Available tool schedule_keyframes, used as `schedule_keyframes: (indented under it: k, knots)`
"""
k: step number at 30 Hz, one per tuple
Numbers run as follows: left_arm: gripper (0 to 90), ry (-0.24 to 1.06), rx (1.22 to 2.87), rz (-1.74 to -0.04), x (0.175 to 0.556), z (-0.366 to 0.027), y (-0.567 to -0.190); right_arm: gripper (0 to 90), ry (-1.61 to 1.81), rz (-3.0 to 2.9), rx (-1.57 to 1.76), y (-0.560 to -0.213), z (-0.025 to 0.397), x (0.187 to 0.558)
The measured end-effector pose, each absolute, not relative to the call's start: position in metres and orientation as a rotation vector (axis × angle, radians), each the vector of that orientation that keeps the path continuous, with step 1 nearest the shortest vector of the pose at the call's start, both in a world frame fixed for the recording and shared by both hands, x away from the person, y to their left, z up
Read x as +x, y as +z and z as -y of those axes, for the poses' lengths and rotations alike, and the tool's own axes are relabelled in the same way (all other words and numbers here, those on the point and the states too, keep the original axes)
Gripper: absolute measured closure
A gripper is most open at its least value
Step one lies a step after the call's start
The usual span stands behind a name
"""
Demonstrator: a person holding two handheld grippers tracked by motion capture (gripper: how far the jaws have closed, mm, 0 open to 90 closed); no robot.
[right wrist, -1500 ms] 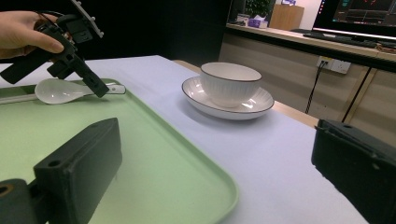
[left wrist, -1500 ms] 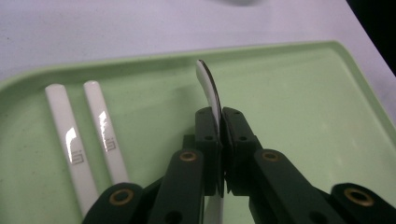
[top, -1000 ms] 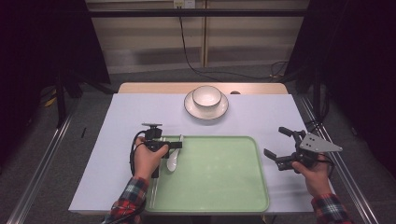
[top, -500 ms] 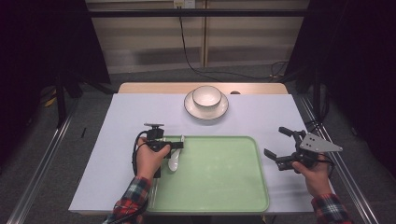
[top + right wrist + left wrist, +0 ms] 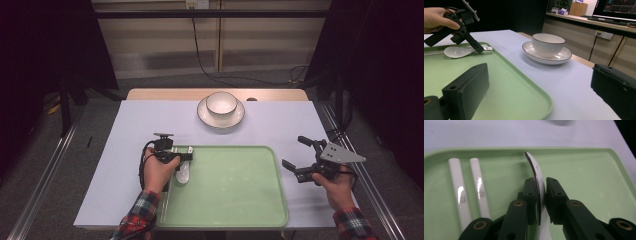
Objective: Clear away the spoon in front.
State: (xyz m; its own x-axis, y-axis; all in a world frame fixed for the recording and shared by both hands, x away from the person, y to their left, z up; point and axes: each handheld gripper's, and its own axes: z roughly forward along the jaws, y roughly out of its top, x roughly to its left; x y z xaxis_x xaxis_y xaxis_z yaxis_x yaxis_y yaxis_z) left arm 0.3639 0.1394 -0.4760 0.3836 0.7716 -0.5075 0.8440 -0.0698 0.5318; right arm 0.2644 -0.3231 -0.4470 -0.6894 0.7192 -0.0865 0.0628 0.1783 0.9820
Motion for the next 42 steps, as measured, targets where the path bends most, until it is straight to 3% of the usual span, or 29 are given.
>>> schedule_keyframes:
  k: [24,42]
  knots:
    - [63.1,0.012,1.894,-1.383,0.368,-0.139,-0.464,1.1,1.551,-1.913,0.725,-0.447,0.323,0.265]
    - [30.8,0.136,1.854,-1.268,0.383,-0.13,-0.443,1.1,1.549,-1.912,0.725,-0.447,0.323,0.265]
